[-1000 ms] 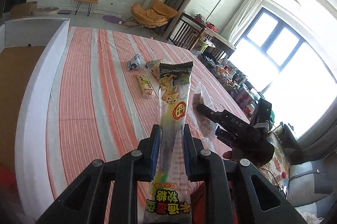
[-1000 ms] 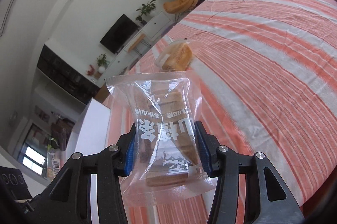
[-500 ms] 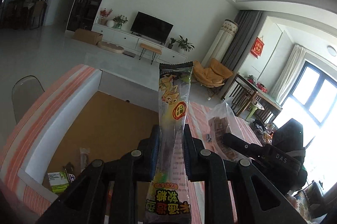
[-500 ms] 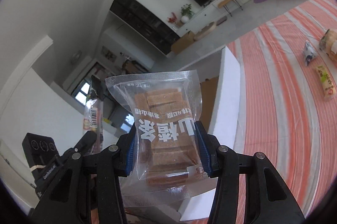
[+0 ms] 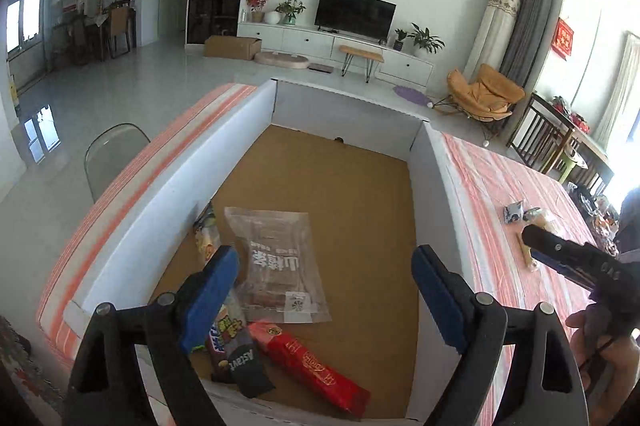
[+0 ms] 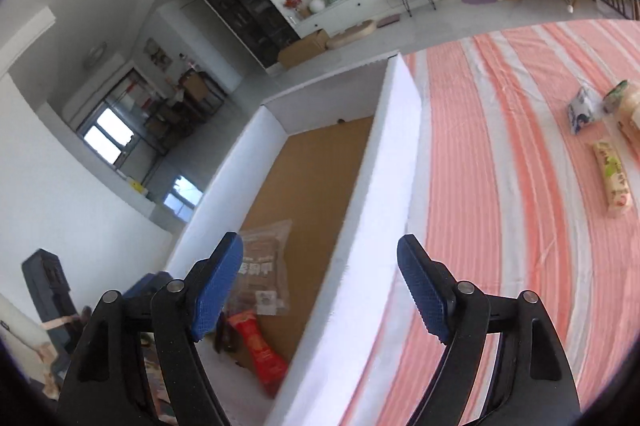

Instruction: Organize snacks

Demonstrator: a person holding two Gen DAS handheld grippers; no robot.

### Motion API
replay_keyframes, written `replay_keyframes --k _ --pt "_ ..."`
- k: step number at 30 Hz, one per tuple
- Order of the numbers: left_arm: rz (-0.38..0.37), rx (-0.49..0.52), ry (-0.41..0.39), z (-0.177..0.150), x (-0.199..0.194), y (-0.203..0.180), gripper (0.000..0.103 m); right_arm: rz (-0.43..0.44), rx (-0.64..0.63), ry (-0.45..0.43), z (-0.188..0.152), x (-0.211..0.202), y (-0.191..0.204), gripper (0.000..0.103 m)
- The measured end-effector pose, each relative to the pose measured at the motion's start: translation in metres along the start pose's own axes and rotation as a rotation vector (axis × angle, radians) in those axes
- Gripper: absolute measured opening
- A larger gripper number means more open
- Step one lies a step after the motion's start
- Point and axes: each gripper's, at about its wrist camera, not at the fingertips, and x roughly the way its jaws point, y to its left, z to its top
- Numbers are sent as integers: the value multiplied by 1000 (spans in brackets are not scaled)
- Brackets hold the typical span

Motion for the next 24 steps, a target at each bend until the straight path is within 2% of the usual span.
replay_keyframes --k 2,5,7,9,11,13,15,19,24 --pt "-84 41 -5 -1 -9 -29 94 -218 -62 -35 -15 -12 -37 82" --pt "-222 104 12 -10 -15 -81 101 -569 -104 -37 -44 -27 -97 82" --pt "-307 156 50 -20 -10 -117 101 -716 -64 -39 -57 -43 -136 82" --pt "-366 205 112 -26 -4 -159 101 -774 3 -67 -67 -65 -161 82" --pt "-418 251 166 -39 6 -197 101 -790 86 -107 -71 -79 -179 82" --pt "-423 292 216 -53 17 -232 101 -771 140 -136 -69 -86 -191 81" --pt "-425 325 239 -66 29 -258 101 -797 140 -134 -69 -92 -187 81" --pt "-317 381 225 -78 70 -284 101 -800 158 -110 -75 -88 -192 81" --pt "-187 382 245 -86 126 -280 101 -800 214 -96 -81 -88 -198 82"
